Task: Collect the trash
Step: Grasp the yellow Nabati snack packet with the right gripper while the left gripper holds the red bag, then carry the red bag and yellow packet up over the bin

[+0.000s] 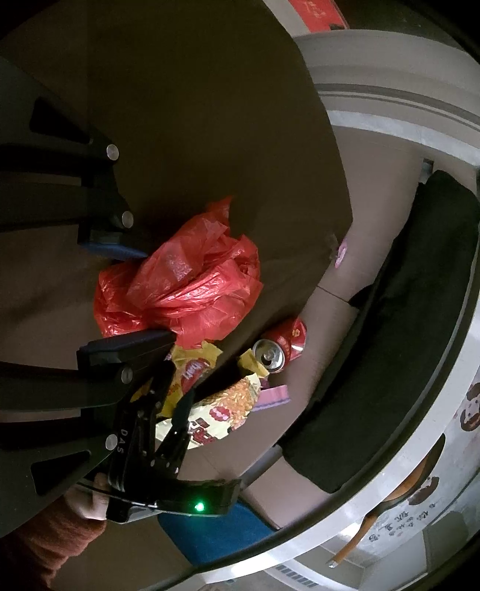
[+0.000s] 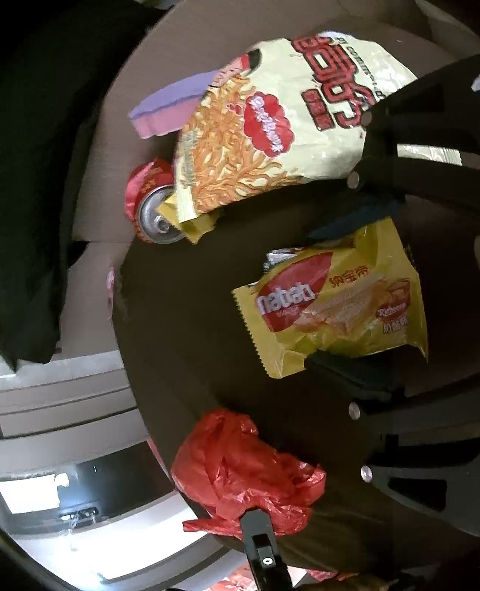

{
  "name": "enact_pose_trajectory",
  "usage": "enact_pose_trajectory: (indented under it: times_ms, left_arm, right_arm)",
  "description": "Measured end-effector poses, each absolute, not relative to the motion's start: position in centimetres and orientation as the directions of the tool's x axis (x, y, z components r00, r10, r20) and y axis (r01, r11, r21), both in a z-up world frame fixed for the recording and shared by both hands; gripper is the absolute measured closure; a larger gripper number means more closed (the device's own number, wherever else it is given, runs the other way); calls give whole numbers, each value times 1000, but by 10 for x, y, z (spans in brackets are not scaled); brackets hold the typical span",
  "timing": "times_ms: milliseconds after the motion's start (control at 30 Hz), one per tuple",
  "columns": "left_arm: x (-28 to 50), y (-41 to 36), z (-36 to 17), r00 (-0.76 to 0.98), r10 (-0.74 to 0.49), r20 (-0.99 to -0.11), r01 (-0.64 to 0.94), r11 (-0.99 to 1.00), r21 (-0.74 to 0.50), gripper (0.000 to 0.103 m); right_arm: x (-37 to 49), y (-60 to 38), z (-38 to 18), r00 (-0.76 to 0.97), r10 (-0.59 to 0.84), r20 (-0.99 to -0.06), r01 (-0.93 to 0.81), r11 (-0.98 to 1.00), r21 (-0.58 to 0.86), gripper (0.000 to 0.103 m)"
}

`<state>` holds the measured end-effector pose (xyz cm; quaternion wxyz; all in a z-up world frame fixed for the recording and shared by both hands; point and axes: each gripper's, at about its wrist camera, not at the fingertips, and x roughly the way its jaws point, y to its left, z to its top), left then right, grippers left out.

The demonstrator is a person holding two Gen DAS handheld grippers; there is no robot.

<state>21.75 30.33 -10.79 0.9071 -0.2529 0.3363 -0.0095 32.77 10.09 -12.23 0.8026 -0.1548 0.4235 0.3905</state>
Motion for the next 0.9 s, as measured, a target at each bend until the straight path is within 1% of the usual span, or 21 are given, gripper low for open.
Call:
enact_pose_trajectory:
  times_ms: [33, 100, 133, 200, 233, 267, 433, 500, 600, 633, 900]
  left_arm:
    - [218, 303, -108, 773, -189, -606, -153, 871, -467, 68]
    - [218, 304, -108, 774, -189, -605, -154, 870, -469, 68]
    - [218, 303, -108, 774, -189, -604, -154, 869, -470, 68]
    - [218, 303, -109, 774, -190, -604, -154, 869, -471, 68]
    - [218, 303, -109, 774, -190, -604, -154, 869, -471, 68]
    - [218, 303, -109, 774, -189, -604, -154, 869, -469, 67]
    - [219, 300, -108, 773, -192, -605, -150, 871, -468, 68]
    - [219, 299, -109, 771, -197, -606, -148, 869, -472, 68]
    - [219, 296, -107, 767, -197, -611, -147, 873, -466, 68]
    - [219, 294, -104, 767, -195, -611, -145, 876, -461, 68]
    - [217, 265, -67, 802, -159, -575, -96, 917, -388, 68]
  right_arm:
    - [329, 102, -124, 325, 493, -807, -759, 645, 88, 24]
    - [324, 108, -125, 333, 473, -816, -779, 625, 45, 23]
    - [327, 111, -125, 329, 469, -820, -778, 626, 47, 22]
    - [333, 113, -126, 326, 477, -816, -764, 641, 69, 26]
    - [332, 111, -125, 342, 473, -812, -760, 648, 58, 32]
    - [330, 110, -125, 353, 472, -808, -758, 650, 48, 34]
    - [328, 97, -117, 326, 516, -792, -734, 666, 132, 34]
    - [328, 95, -113, 324, 538, -778, -727, 668, 159, 41]
    - [327, 91, -106, 352, 535, -768, -712, 686, 151, 57]
    - [326, 89, -103, 360, 533, -766, -706, 692, 151, 59]
    - [305, 51, -57, 465, 539, -702, -668, 734, 121, 60]
